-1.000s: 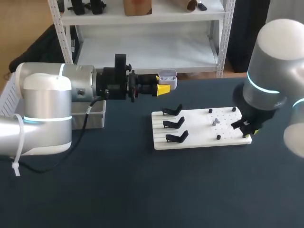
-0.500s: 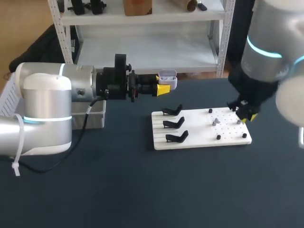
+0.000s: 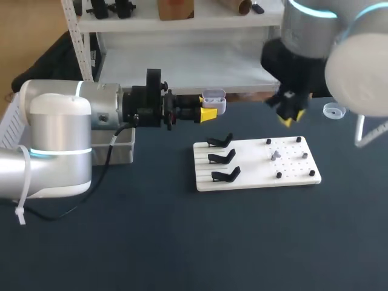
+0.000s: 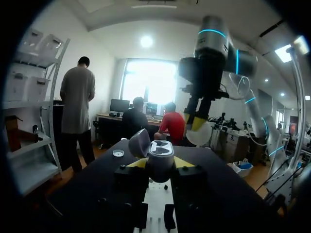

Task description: Pick up each earbud case from the left stands, insert the matching earbuds, close the lid, and place the case in the box.

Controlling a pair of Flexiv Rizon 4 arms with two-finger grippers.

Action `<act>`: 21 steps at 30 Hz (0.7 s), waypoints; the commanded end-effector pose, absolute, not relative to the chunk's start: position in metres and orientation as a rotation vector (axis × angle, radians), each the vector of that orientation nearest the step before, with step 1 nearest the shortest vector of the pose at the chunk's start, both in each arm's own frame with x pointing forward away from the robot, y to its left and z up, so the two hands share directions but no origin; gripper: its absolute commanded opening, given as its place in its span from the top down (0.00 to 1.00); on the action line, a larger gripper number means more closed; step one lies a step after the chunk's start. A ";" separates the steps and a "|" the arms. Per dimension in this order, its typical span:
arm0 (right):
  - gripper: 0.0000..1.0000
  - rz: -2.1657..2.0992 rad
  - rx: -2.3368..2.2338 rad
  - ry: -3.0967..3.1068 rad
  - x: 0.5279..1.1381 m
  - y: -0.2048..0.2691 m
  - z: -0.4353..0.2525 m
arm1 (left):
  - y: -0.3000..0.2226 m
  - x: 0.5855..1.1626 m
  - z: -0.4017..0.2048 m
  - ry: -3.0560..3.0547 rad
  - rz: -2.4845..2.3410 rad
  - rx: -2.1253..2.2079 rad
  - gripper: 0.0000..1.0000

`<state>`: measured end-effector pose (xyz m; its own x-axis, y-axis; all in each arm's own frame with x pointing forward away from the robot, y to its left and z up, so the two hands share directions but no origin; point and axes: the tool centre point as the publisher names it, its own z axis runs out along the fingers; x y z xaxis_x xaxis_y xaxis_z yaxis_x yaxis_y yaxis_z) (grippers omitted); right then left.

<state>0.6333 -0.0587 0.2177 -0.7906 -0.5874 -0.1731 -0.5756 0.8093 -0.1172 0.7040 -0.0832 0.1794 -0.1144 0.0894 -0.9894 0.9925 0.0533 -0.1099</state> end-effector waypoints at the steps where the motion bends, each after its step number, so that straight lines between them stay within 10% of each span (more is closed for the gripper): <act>1: 1.00 -0.088 -0.967 2.775 0.630 -0.043 0.239 | -0.083 0.703 0.179 1.381 -1.209 1.183 1.00; 21: 1.00 -0.085 -0.471 2.904 0.617 0.001 0.264 | -0.083 0.703 0.179 1.381 -1.209 1.183 1.00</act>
<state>0.6196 -0.0163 0.2520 -0.8236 -0.5367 -0.1835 -0.5266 0.8437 -0.1043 0.7040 -0.0832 0.1794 -0.1144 0.0894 -0.9894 0.9925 0.0533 -0.1100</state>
